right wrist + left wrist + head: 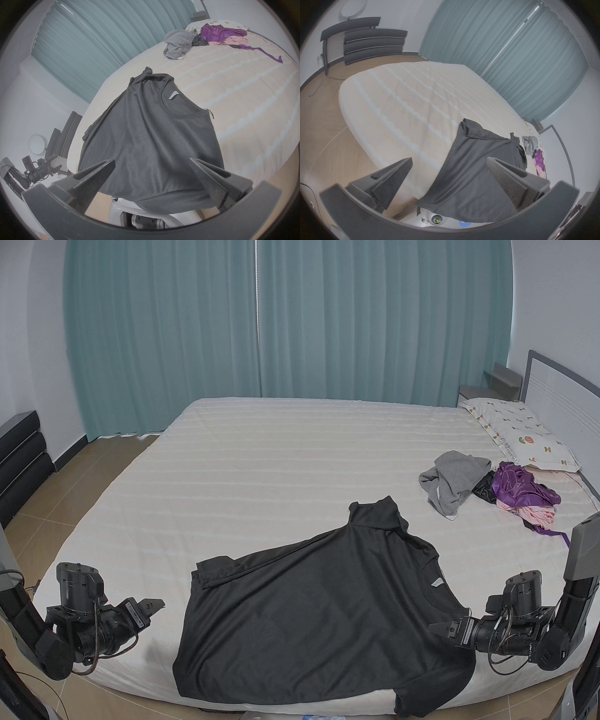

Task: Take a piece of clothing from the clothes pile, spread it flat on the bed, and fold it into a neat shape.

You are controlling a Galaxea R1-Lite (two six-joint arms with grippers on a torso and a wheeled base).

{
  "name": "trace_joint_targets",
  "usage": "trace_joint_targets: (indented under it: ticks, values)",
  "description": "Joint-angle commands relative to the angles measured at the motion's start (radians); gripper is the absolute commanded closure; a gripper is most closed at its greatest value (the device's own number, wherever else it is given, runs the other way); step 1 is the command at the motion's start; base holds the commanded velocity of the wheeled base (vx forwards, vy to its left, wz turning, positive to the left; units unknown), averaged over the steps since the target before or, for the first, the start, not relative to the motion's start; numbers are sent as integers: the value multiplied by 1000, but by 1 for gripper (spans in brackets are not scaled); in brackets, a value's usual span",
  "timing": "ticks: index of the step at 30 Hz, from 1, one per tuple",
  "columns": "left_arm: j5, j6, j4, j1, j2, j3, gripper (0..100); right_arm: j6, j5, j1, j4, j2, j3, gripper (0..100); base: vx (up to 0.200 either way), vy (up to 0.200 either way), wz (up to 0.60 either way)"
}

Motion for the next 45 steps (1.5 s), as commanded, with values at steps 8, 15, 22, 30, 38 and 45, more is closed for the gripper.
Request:
trace_joint_targets:
  ticks: [8, 15, 22, 30, 38, 45]
  values:
    - [2, -38, -1, -81, 141, -101, 0, 2, 22, 0, 0, 15, -4, 0, 0, 0, 0]
    - [1, -49, 10, -116, 265, -261, 0, 2, 28, 0, 0, 29, -7, 0, 0, 0, 0]
    - [4, -55, 13, -153, 421, -468, 0, 3, 29, -2, 0, 42, -7, 0, 0, 0, 0]
    - [18, -49, 82, -168, 533, -634, 0, 6, 29, 0, 0, 41, -7, 0, 0, 0, 0]
    - [54, -46, 155, -162, 556, -718, 0, 5, 29, 0, 0, 47, -10, 0, 0, 0, 0]
    - [83, -45, 175, -153, 599, -766, 0, 5, 28, 0, -6, 49, -13, 0, 0, 0, 0]
